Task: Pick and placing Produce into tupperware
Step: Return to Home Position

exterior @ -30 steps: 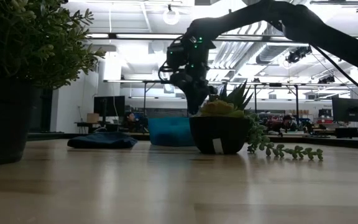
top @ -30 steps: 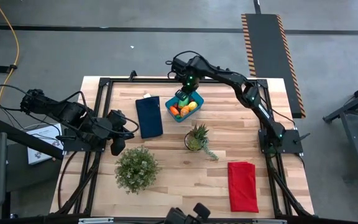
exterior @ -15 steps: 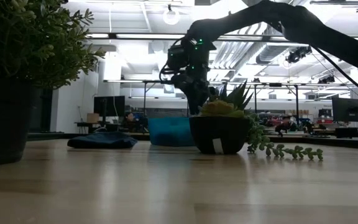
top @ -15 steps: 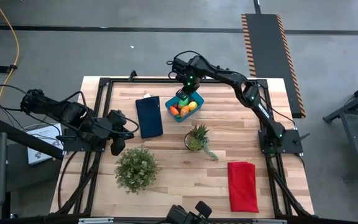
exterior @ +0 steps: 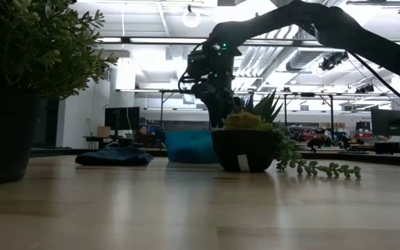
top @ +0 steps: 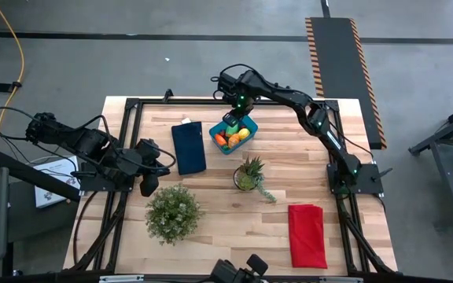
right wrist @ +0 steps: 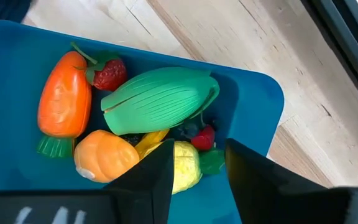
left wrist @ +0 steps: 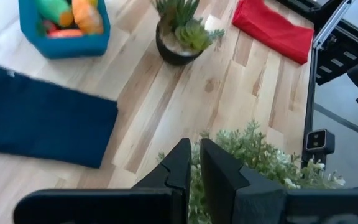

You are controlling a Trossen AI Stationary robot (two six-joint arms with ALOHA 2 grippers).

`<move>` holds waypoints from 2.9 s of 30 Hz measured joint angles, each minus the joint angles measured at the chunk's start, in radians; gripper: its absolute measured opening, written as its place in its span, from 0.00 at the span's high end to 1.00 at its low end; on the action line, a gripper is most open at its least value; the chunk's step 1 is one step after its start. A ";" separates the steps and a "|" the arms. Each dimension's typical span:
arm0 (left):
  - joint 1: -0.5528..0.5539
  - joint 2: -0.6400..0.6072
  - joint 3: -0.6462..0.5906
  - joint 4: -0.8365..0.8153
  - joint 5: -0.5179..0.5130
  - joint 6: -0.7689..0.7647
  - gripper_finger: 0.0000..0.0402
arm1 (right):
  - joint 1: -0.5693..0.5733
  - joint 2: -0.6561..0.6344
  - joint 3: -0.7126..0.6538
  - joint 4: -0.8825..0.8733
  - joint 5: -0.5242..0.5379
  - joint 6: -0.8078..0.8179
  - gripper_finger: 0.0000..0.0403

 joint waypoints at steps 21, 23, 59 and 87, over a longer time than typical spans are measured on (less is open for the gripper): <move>0.350 -0.140 0.000 0.446 0.237 0.643 0.94 | 0.094 -0.342 0.016 0.109 -0.028 0.090 0.67; 0.435 -0.151 0.000 0.449 0.353 0.666 0.94 | 0.120 -0.384 0.016 0.129 -0.028 0.136 0.67; 0.661 -0.912 -0.874 1.132 0.345 0.418 0.94 | 0.515 -0.537 0.016 0.150 -0.005 0.491 0.67; 0.540 -0.912 -1.063 1.225 0.219 0.423 0.94 | 0.520 -0.663 0.016 0.070 0.055 0.498 0.67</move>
